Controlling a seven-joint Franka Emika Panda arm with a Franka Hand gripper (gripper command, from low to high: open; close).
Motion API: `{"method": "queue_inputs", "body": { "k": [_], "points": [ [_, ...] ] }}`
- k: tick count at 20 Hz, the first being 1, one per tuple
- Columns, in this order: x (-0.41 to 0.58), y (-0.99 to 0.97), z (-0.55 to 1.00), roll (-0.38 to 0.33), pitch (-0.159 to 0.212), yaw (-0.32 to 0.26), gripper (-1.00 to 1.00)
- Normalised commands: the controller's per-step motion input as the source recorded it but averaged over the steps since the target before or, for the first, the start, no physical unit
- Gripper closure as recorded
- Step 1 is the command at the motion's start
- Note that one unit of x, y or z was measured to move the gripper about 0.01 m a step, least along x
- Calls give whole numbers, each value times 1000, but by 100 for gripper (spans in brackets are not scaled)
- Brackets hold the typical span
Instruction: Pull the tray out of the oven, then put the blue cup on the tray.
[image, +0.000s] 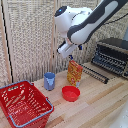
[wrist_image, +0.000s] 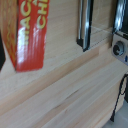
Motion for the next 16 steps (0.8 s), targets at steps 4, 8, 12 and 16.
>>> {"method": "queue_inputs", "body": {
  "k": [4,8,12,16],
  "points": [
    [9,-695,14,-264,-44,9,-100],
    [102,-706,-24,-270,0,0,-100],
    [135,-677,-59,-261,11,3,-100],
    [337,-606,-225,-238,67,34,-100]
  ]
}}
